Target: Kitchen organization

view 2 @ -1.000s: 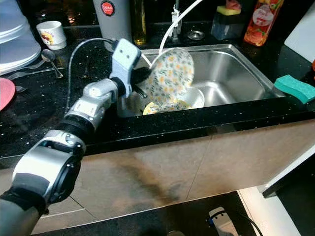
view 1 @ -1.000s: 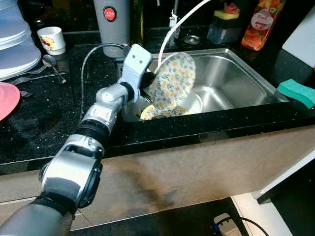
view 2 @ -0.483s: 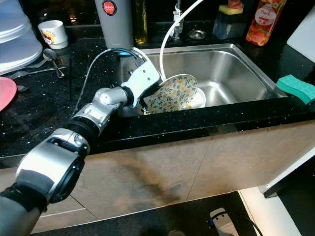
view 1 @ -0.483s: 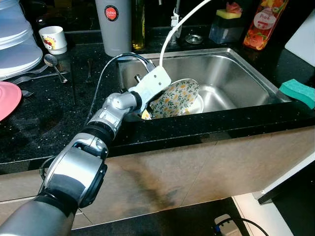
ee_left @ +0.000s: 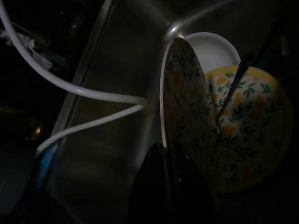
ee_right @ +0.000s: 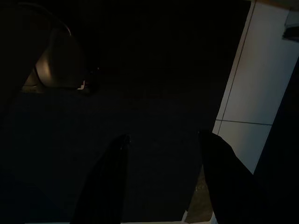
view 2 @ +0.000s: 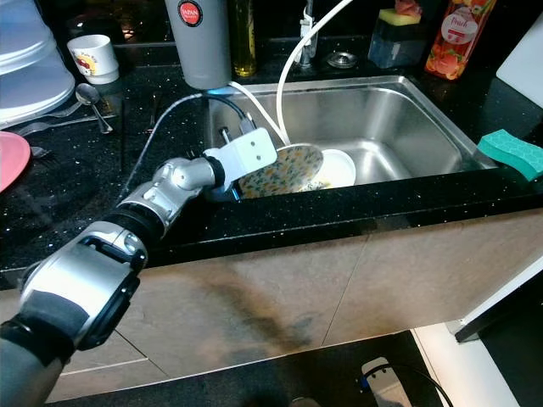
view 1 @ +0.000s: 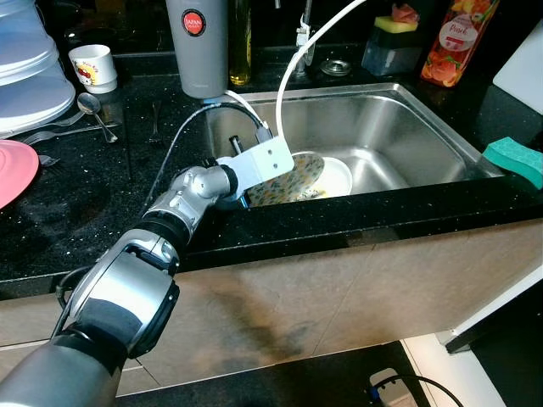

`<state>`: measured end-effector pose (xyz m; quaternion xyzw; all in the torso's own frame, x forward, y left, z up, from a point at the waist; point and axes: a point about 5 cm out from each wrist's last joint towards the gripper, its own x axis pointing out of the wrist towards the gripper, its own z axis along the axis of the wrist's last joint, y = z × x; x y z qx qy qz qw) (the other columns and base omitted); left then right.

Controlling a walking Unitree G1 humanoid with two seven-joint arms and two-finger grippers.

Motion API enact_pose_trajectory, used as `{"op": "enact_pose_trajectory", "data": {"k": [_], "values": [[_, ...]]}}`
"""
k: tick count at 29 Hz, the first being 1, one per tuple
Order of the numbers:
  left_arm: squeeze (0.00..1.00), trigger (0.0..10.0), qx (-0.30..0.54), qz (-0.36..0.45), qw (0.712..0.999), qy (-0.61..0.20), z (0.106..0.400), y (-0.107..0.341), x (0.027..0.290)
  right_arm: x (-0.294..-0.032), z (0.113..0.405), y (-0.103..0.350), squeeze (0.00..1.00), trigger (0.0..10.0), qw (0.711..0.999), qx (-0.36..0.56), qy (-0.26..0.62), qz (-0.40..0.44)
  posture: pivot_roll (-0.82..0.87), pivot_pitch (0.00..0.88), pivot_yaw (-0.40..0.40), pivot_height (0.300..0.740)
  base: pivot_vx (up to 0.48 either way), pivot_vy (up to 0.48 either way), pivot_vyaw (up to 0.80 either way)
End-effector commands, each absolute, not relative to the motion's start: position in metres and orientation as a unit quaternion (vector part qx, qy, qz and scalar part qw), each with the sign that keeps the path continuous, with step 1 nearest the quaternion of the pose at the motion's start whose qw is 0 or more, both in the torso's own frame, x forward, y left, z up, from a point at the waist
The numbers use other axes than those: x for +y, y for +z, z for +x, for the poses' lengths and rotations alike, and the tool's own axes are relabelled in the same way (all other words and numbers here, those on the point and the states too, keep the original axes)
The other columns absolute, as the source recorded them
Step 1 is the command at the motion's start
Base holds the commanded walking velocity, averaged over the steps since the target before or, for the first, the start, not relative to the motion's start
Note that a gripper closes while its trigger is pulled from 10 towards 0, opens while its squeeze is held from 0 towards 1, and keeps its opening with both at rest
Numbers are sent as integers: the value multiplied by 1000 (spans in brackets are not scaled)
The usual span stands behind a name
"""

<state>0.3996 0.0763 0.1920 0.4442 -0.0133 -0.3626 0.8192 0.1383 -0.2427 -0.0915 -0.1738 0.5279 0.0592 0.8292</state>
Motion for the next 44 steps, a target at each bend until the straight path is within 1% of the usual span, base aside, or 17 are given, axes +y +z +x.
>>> {"op": "enact_pose_trajectory", "data": {"k": [1, 2, 3, 4, 5, 9, 10, 17, 18, 19, 20, 29, 34, 35, 37, 42, 44], "values": [[43, 10000, -16, 469, 808, -357, 400, 191, 82, -240, 139, -92, 0, 10000, 832, 526, 55, -165, -109, 53, 15, 740, 0, 0, 0], [51, 10000, -17, 473, 806, -356, 400, 190, 82, -240, 139, -92, 0, 10000, 832, 526, 55, -165, -108, 55, 15, 740, 0, 0, 0], [306, 10000, -16, 477, 803, -356, 400, 190, 83, -240, 139, -92, 0, 10000, 832, 526, 55, -164, -108, 56, 14, 740, 0, 0, 0], [306, 10000, -16, 477, 803, -356, 400, 190, 83, -240, 139, -92, 0, 10000, 832, 526, 55, -164, -108, 56, 14, 740, 0, 0, 0], [557, 10000, -16, 482, 801, -354, 400, 189, 84, -240, 139, -92, 0, 10000, 833, 526, 55, -164, -106, 54, 17, 740, 0, 0, 0], [588, 10000, -19, 482, 804, -349, 400, 190, 85, -240, 139, -92, 0, 10000, 832, 527, 55, -164, -107, 52, 16, 740, 0, 0, 0], [976, 10000, -22, 481, 805, -347, 401, 191, 84, -240, 139, -92, 0, 10000, 833, 526, 55, -164, -107, 53, 16, 740, 0, 0, 0], [1000, 10000, -59, 456, 825, -328, 404, 209, 81, -241, 140, -91, 0, 10000, 833, 525, 53, -164, -111, 49, 13, 740, 0, 0, 0], [482, 10000, -67, 447, 832, -322, 406, 216, 82, -241, 140, -91, 0, 10000, 833, 525, 53, -164, -109, 49, 12, 740, 0, 0, 0], [482, 10000, -73, 441, 836, -318, 407, 220, 83, -241, 140, -91, 0, 10000, 833, 525, 53, -164, -109, 49, 12, 740, 0, 0, 0], [0, 10000, -88, 426, 846, -308, 409, 231, 85, -241, 140, -91, 0, 10000, 833, 525, 53, -164, -107, 45, 14, 740, 0, 0, 0], [0, 10000, -174, 288, 907, -254, 414, 289, 104, -241, 143, -91, 0, 10000, 835, 523, 52, -161, -105, 41, 11, 740, 0, 0, 0], [0, 10000, -223, 63, 939, -255, 411, 321, 125, -240, 144, -90, 0, 10000, 836, 522, 53, -160, -96, 36, 7, 740, 0, 0, 0], [0, 10000, -223, 63, 939, -255, 411, 321, 125, -240, 144, -90, 0, 10000, 836, 522, 53, -160, -96, 36, 7, 740, 0, 0, 0], [0, 10000, -239, -113, 908, -324, 400, 321, 135, -240, 145, -90, 0, 10000, 837, 521, 55, -160, -87, 29, 2, 740, 0, 0, 0], [0, 10000, -244, -165, 884, -362, 391, 317, 137, -239, 145, -90, 0, 10000, 837, 520, 56, -160, -83, 26, -3, 740, 0, 0, 0], [0, 10000, -242, -223, 842, -428, 374, 309, 138, -239, 146, -90, 0, 10000, 837, 520, 58, -161, -77, 21, -6, 740, 0, 0, 0]]}}
